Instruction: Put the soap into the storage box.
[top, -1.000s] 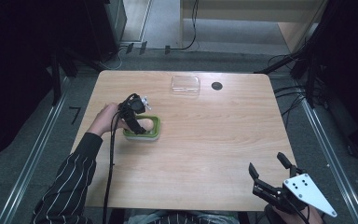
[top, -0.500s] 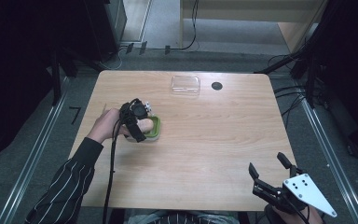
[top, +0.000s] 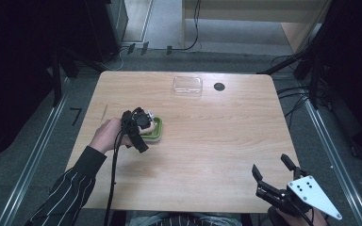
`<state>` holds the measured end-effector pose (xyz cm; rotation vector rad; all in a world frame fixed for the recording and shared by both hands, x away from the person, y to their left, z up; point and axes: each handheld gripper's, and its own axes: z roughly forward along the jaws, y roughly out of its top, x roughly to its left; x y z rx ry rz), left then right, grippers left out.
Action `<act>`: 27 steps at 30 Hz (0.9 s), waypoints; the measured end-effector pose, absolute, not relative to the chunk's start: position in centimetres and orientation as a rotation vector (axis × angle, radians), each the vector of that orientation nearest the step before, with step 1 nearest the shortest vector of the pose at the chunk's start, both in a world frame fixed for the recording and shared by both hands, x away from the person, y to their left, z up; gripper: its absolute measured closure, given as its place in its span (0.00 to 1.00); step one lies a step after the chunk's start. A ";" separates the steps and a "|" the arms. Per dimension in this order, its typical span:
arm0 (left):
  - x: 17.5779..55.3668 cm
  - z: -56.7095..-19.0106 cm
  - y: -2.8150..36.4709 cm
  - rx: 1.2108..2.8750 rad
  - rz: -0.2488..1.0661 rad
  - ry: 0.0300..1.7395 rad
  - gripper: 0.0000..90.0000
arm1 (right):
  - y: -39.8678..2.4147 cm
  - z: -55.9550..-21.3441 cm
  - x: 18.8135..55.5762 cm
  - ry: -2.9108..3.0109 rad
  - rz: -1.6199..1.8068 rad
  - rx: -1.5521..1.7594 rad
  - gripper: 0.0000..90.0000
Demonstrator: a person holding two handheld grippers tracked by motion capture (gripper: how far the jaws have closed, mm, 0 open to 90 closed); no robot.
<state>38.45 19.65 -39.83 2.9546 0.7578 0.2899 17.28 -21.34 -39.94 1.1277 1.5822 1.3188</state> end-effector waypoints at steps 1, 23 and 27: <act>38.2 -39.8 19.6 2.954 0.287 0.764 0.01 | -21.3 -40.0 17.3 1.584 1.318 1.127 0.15; 33.4 -41.0 18.8 2.976 0.276 0.749 0.01 | -21.4 -39.9 17.2 1.582 1.324 1.125 0.15; 32.4 -41.5 19.1 2.971 0.272 0.760 0.01 | -21.4 -39.9 17.2 1.581 1.326 1.126 0.15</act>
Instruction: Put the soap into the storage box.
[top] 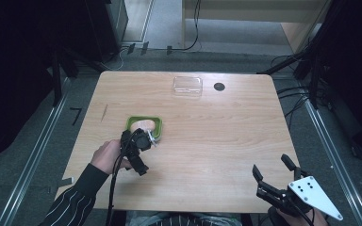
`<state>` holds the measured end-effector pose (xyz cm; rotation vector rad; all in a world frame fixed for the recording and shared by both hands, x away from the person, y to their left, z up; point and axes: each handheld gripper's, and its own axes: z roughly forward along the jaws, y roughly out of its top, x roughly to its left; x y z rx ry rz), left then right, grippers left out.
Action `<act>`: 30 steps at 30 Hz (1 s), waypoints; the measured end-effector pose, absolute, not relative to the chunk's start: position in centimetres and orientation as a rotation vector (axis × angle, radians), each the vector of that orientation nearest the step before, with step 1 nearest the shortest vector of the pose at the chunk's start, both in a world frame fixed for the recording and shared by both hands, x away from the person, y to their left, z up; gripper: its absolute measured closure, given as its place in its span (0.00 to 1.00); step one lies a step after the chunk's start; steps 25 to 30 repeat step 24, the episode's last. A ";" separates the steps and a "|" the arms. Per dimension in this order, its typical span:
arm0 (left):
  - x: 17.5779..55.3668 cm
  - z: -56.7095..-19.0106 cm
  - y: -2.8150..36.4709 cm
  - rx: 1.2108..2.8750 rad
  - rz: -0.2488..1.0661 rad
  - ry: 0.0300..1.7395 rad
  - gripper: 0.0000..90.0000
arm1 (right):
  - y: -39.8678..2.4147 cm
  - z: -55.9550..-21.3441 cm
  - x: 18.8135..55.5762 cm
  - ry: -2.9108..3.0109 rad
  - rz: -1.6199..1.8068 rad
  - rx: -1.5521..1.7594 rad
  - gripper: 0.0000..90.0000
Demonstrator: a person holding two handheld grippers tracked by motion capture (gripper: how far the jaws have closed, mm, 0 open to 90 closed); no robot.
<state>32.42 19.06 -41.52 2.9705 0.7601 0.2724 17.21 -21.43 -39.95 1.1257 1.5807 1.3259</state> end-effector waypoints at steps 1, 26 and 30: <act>31.8 -41.7 19.1 2.966 0.275 0.754 0.01 | -21.4 -40.0 17.2 1.581 1.325 1.125 0.15; 28.4 -43.2 20.2 2.987 0.245 0.747 0.01 | -21.6 -40.0 17.1 1.572 1.330 1.121 0.15; 28.4 -43.2 20.2 2.987 0.245 0.747 0.01 | -21.6 -40.0 17.1 1.572 1.330 1.121 0.15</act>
